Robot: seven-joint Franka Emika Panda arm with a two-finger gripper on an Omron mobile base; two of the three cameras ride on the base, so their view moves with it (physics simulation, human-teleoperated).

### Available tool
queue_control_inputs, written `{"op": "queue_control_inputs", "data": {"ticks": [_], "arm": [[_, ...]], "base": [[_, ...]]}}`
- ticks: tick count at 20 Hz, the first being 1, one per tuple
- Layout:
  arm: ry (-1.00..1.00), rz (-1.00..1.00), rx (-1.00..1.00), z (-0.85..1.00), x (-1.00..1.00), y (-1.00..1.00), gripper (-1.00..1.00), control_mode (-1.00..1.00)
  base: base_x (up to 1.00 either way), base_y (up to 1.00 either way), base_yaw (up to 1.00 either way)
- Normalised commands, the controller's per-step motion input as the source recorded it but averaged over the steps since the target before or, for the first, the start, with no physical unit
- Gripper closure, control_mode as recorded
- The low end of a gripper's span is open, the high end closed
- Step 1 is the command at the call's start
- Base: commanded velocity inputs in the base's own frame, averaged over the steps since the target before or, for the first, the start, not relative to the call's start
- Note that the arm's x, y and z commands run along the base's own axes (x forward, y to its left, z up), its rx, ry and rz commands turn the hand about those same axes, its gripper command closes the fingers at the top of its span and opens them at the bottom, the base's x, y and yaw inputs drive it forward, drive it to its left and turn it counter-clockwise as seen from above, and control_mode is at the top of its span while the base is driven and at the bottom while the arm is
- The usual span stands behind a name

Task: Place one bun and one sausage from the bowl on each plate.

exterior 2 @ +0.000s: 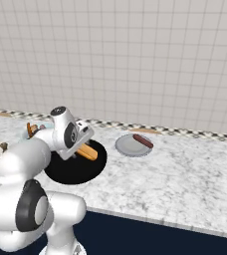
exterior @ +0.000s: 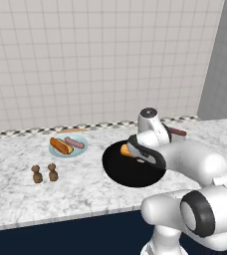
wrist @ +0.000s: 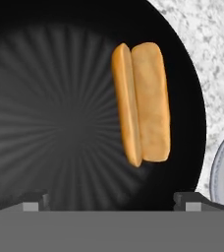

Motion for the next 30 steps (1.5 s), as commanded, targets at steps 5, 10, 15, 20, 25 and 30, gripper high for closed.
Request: {"op": "queue_control_inputs", "data": {"ticks": [5, 10, 15, 20, 25, 30], "arm": [[0.00, 0.00, 0.00, -0.28, 0.27, -0.09, -1.00, -1.00], [0.00, 0.00, 0.00, -0.36, 0.07, -0.06, -1.00, -1.00], [-0.01, -0.01, 0.00, -0.39, 0.11, -0.01, -1.00, -1.00], [-0.03, -0.03, 0.00, -0.20, 0.06, -0.08, -1.00, -1.00], [-0.20, -0.02, 0.00, -0.10, 0.00, 0.00, -1.00, -1.00], [-0.07, -0.01, 0.00, -0.14, 0.12, 0.00, -1.00, -1.00]], "base": [[0.00, 0.00, 0.00], [0.00, 0.00, 0.00], [0.00, 0.00, 0.00], [0.00, 0.00, 0.00], [0.00, 0.00, 0.00], [0.00, 0.00, 0.00]]}}
